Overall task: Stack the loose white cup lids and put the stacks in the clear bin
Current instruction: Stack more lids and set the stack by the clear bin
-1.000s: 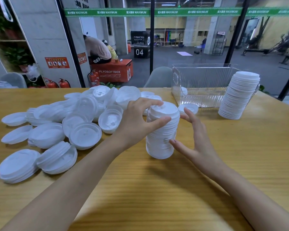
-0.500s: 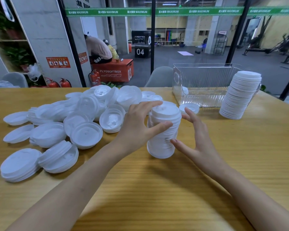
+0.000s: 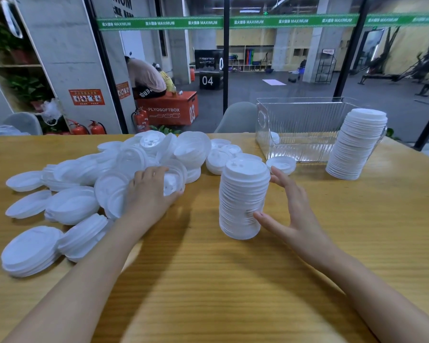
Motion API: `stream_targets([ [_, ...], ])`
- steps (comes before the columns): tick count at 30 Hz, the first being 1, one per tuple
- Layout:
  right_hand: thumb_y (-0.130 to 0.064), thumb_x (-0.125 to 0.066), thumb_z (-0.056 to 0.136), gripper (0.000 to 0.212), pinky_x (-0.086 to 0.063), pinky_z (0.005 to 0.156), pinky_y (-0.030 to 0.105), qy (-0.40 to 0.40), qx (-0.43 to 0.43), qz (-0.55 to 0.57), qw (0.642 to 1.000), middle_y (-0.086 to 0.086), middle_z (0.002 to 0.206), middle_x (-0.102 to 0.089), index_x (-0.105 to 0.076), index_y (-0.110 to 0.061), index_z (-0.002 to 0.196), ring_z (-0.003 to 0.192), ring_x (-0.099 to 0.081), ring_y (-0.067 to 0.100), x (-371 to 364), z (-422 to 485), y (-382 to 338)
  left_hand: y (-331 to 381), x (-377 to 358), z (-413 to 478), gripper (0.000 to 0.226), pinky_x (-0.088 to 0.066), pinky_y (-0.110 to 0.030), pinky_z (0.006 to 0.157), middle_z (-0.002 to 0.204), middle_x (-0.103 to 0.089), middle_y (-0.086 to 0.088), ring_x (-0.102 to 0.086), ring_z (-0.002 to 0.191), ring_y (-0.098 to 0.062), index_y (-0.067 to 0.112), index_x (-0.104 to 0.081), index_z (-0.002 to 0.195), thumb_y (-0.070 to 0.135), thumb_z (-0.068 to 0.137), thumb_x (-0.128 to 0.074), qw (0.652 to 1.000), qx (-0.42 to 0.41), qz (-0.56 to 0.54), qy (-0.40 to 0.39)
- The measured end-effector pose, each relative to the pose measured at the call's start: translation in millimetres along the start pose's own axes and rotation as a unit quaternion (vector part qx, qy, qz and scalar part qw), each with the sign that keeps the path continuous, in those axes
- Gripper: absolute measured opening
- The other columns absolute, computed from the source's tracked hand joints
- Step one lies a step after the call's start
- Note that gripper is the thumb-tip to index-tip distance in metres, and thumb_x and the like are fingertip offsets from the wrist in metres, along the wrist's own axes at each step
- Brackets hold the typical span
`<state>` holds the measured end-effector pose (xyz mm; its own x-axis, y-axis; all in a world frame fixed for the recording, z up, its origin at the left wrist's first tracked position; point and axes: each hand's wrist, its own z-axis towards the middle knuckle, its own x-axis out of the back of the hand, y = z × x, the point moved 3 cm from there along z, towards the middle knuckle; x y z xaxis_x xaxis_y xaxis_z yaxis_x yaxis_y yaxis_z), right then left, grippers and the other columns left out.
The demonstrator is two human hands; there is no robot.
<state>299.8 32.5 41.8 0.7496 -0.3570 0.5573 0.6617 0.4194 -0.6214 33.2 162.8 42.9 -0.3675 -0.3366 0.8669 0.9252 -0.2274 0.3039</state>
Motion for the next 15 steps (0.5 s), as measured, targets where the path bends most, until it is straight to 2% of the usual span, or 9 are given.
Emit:
stream_targets([
  [3,-0.068,-0.058,0.076,0.081,-0.020,0.108,0.007,-0.010,0.001,-0.001,1.000,-0.035,0.140,-0.034,-0.023,-0.045,0.145,0.136,-0.032,0.005,0.0,-0.1,1.0,0.0,-1.3,3.2,0.066,-0.029,-0.038,0.106,0.147,-0.044,-0.006,-0.037,0.130,-0.032,0.021,-0.041,0.144,0.053,0.090,-0.060,0.999,0.002,0.036,-0.007],
  [6,-0.066,-0.059,0.078,0.083,-0.025,0.111,0.018,-0.021,0.011,-0.004,1.000,-0.036,0.143,-0.032,-0.024,-0.040,0.149,0.138,-0.033,0.007,-1.2,0.3,3.4,0.4,-3.7,5.9,0.068,-0.028,-0.039,0.108,0.149,-0.043,-0.007,-0.038,0.131,-0.033,0.020,-0.037,0.146,0.057,0.092,-0.054,0.997,0.013,0.073,-0.021],
  [9,-0.066,-0.059,0.079,0.083,-0.024,0.111,0.016,-0.023,0.012,-0.002,1.000,-0.036,0.143,-0.032,-0.023,-0.042,0.149,0.138,-0.033,0.007,-1.1,0.7,3.8,1.9,-2.9,6.6,0.068,-0.030,-0.040,0.105,0.145,-0.048,-0.007,-0.041,0.128,-0.032,0.021,-0.039,0.144,0.060,0.090,-0.054,0.996,0.014,0.083,-0.014],
  [12,-0.065,-0.060,0.079,0.082,-0.022,0.110,0.010,-0.022,0.012,0.002,1.000,-0.036,0.142,-0.033,-0.023,-0.042,0.148,0.138,-0.033,0.007,-1.0,0.4,3.0,5.1,3.4,5.7,0.073,-0.032,-0.040,0.103,0.141,-0.049,-0.007,-0.041,0.127,-0.031,0.021,-0.039,0.144,0.059,0.085,-0.062,0.999,0.017,0.042,0.009],
  [15,-0.066,-0.059,0.078,0.081,-0.022,0.109,0.008,-0.021,0.012,0.003,1.000,-0.036,0.142,-0.033,-0.022,-0.046,0.147,0.137,-0.033,0.007,-1.5,0.6,2.4,13.6,13.5,1.2,0.082,-0.034,-0.042,0.102,0.141,-0.045,-0.008,-0.040,0.128,-0.030,0.024,-0.035,0.147,0.048,0.079,-0.074,0.997,0.005,-0.072,0.032],
])
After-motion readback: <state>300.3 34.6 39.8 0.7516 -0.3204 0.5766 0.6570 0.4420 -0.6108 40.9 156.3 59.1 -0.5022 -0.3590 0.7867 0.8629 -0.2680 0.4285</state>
